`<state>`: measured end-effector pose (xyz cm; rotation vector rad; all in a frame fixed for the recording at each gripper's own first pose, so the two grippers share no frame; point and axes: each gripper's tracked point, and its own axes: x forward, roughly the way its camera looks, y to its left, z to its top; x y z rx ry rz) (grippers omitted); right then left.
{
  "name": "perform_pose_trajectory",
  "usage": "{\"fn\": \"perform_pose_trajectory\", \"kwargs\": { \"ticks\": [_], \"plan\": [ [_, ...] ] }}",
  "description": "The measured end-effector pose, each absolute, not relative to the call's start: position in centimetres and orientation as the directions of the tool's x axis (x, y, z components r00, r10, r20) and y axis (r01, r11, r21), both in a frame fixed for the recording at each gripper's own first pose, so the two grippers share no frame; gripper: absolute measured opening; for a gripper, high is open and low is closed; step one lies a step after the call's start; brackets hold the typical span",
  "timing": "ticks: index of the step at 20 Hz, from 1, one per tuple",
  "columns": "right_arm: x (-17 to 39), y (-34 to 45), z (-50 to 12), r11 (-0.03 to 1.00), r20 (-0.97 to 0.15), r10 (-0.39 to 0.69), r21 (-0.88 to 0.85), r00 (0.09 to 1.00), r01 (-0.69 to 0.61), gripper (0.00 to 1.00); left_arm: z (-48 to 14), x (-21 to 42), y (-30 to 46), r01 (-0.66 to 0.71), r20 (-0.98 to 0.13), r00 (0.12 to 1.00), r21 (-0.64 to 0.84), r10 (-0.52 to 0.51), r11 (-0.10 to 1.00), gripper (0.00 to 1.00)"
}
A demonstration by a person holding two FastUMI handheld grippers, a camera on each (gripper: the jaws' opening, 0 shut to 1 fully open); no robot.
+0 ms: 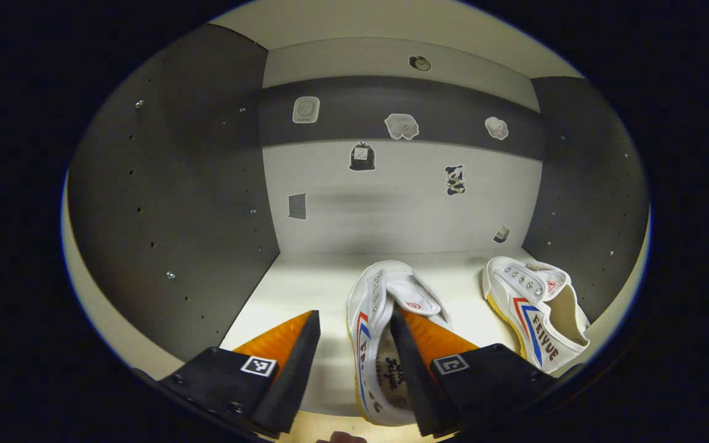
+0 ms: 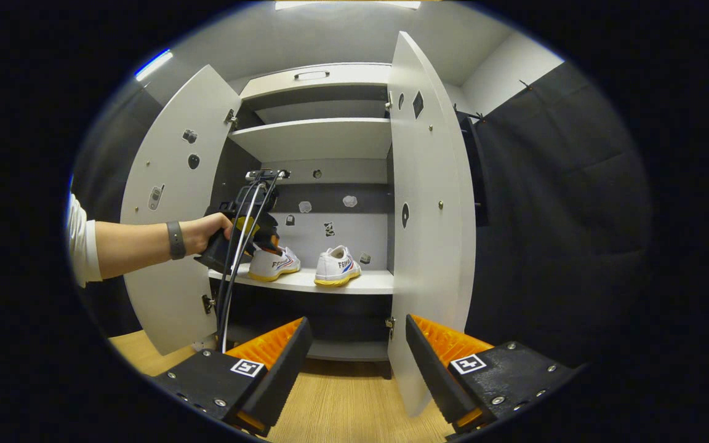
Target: Grab one shoe with the right hand and put it into the shoe cabinet, grab the other shoe with the left hand and put it into the shoe cabinet; then close the right door with the right hand and the left door with the left hand.
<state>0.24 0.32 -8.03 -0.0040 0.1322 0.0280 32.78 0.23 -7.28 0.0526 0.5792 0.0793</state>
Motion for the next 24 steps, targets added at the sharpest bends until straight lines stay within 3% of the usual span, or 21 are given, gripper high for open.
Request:
{"fn": "perform_pose_trajectory", "kwargs": {
  "ticks": [2, 9, 18, 24],
  "plan": [
    [0.1, 0.7, -7.7, 0.999, -0.123, 0.037, 0.004, 0.992, -0.037, 0.94, -5.1, 31.1, 0.8, -0.067, -0.472, 0.877, 0.073, 0.094, 0.995, 0.94],
    [-0.5, 1.4, -6.8, 0.998, -0.110, 0.062, 0.006, 0.992, -0.062, 0.94, -0.4, 21.0, 0.2, -0.028, -0.258, 0.966, 0.017, 0.031, 0.999, 0.95],
    [-2.1, 2.7, -6.5, 0.995, -0.110, 0.098, 0.018, 0.989, -0.097, 0.94, -0.6, 7.4, 1.2, -0.036, -0.159, 0.987, -0.044, 0.029, 0.998, 0.95],
    [-3.1, 1.1, -5.9, 0.997, -0.107, 0.061, 0.051, 0.992, -0.056, 0.94, -2.8, 0.5, 1.4, -0.060, -0.127, 0.991, -0.056, 0.053, 0.997, 0.95]
  ]
}}
